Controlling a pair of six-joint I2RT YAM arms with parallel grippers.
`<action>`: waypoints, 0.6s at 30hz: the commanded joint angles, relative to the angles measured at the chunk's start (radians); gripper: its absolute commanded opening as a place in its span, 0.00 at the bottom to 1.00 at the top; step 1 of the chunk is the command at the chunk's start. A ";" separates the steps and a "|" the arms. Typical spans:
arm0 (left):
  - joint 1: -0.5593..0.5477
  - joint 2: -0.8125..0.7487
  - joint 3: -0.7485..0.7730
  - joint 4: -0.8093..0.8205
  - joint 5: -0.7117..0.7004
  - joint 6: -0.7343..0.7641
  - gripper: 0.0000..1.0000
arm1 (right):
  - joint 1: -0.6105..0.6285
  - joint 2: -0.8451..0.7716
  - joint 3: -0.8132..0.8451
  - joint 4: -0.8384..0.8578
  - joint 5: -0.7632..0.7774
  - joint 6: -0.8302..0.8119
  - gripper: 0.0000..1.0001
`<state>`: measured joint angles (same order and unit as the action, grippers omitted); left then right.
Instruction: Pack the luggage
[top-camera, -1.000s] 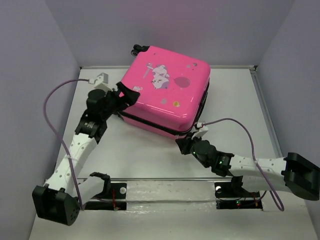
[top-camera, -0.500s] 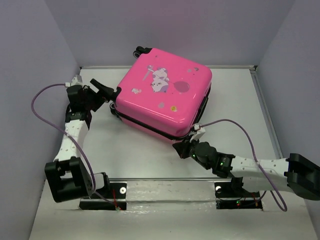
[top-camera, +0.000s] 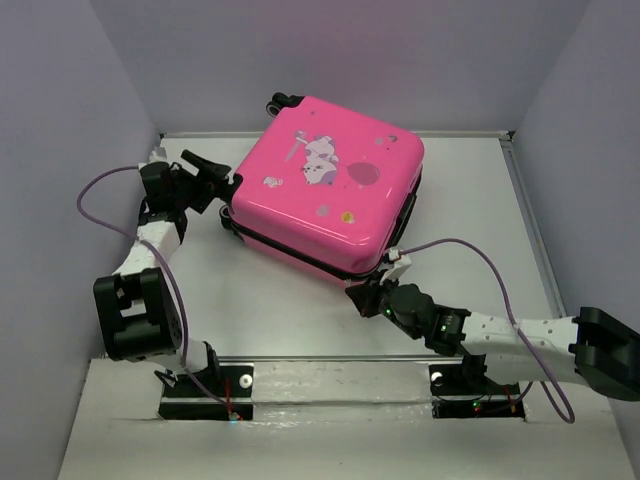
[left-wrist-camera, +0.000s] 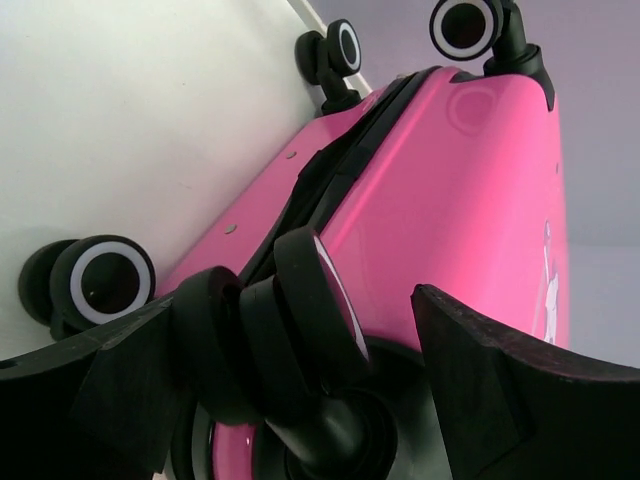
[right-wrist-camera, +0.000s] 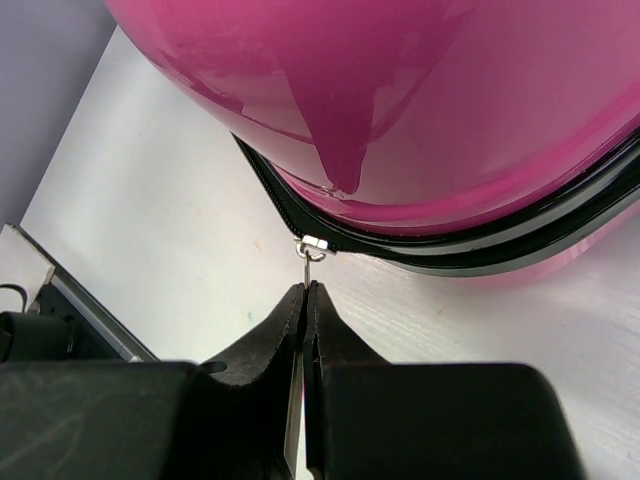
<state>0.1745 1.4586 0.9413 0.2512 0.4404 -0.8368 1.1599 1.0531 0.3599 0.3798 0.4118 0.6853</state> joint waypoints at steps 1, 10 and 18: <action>0.005 0.012 0.025 0.144 0.029 -0.080 0.90 | 0.024 -0.013 0.005 -0.009 -0.064 -0.001 0.07; 0.005 0.006 -0.025 0.276 0.014 -0.137 0.32 | 0.015 -0.015 0.017 -0.038 -0.057 -0.013 0.07; -0.004 -0.099 -0.160 0.321 -0.020 -0.093 0.06 | 0.006 -0.015 0.054 -0.076 -0.050 -0.043 0.07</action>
<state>0.1848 1.4902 0.8574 0.4484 0.4080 -0.9730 1.1591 1.0531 0.3683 0.3359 0.4038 0.6693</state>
